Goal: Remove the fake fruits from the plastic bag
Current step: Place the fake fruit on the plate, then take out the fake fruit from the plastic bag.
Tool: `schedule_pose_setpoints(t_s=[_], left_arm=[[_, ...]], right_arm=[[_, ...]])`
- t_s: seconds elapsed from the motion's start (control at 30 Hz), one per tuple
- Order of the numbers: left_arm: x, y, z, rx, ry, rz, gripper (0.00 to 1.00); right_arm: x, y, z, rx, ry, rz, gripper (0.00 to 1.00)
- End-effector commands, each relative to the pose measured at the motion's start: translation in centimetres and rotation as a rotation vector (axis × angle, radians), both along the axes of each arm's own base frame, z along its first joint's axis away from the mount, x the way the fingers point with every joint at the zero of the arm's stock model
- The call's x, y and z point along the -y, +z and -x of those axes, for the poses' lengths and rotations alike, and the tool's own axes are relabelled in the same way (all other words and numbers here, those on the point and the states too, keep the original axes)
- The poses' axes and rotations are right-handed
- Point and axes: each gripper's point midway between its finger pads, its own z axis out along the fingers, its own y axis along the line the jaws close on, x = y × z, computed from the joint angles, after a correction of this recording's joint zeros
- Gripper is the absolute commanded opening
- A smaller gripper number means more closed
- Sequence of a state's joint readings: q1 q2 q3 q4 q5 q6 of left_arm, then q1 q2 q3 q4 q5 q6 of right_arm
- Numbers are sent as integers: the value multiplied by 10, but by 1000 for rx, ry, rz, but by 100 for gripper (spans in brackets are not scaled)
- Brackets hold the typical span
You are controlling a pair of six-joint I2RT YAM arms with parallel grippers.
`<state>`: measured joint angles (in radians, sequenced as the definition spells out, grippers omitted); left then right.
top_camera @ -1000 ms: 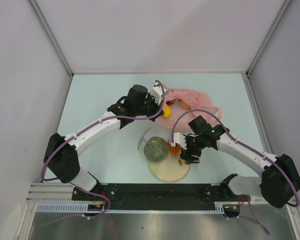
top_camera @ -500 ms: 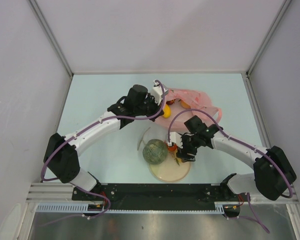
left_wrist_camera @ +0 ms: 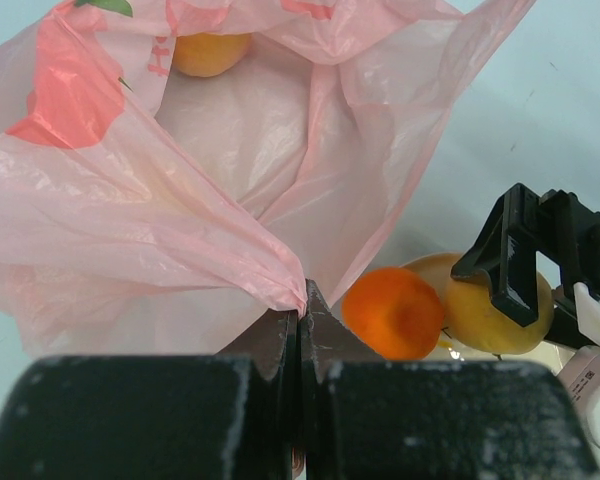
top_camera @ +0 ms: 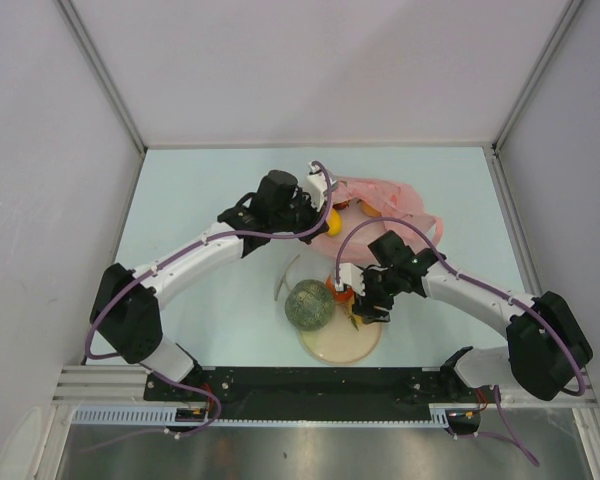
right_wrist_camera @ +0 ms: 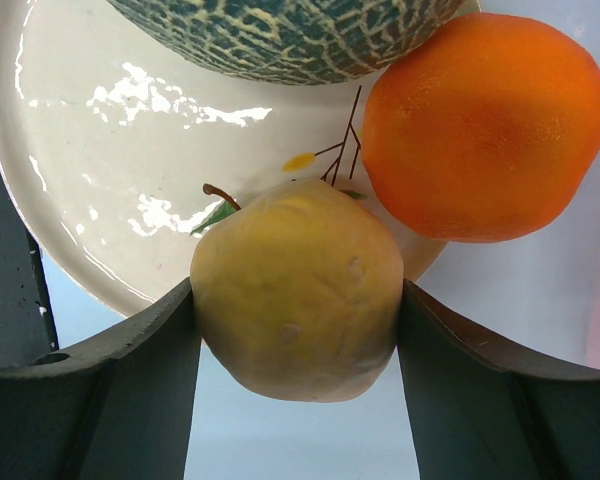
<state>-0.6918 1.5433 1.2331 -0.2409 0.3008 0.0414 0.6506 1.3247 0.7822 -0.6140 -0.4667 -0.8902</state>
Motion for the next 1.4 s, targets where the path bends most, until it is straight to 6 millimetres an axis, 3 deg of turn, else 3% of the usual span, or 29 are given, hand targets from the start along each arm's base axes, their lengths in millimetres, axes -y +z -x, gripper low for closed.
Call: schedule_pose_setpoints(t_s=[0.0, 0.1, 0.23, 0.3, 0.57, 0.67, 0.7, 0.73, 0.77, 0.87, 0.9, 0.97, 1.0, 1.07, 1.1, 1.13, 1.23, 1.3, 1.37], left_arm=[[9, 20, -4, 29, -13, 59, 0], [9, 21, -4, 31, -14, 59, 0], [9, 22, -5, 38, -13, 59, 0], [9, 23, -6, 41, -13, 57, 0], [11, 25, -9, 51, -16, 51, 0], [10, 27, -11, 62, -13, 46, 1], [10, 28, -11, 62, -13, 46, 0], [10, 28, -12, 64, -11, 47, 0], [11, 30, -12, 64, -8, 51, 0], [14, 37, -16, 65, -2, 65, 0], [17, 45, -19, 75, -2, 75, 0], [21, 55, -23, 86, -3, 94, 0], [23, 61, -26, 99, 0, 104, 0], [27, 68, -32, 110, 3, 112, 0], [29, 82, -35, 133, -3, 125, 0], [31, 87, -36, 142, -16, 126, 0], [37, 109, -37, 205, -81, 124, 0], [39, 117, -38, 230, -98, 121, 0], [40, 115, -39, 236, -117, 104, 0]], right_arm=[[1, 2, -1, 13, -15, 4, 74], [3, 4, -2, 22, -27, 6, 78], [-4, 24, -4, 31, -54, -44, 87], [-7, 35, -6, 35, -65, -57, 100], [4, 73, -3, 2, -134, -77, 100], [7, 99, -22, 26, -221, -140, 100], [2, 116, -40, 66, -269, -205, 100], [17, 124, -66, 72, -409, -253, 100], [17, 142, -90, 67, -528, -360, 99], [41, 144, -139, 27, -744, -452, 79], [47, 124, -152, 12, -788, -397, 74], [48, 117, -167, 26, -789, -372, 65], [51, 96, -176, 20, -795, -320, 64], [57, 83, -196, 57, -827, -278, 59], [69, 74, -209, 94, -881, -228, 58], [75, 55, -218, 83, -908, -183, 56], [117, 45, -261, 238, -1100, -90, 55], [158, 62, -291, 371, -1259, -83, 48], [180, 67, -304, 384, -1368, -104, 41]])
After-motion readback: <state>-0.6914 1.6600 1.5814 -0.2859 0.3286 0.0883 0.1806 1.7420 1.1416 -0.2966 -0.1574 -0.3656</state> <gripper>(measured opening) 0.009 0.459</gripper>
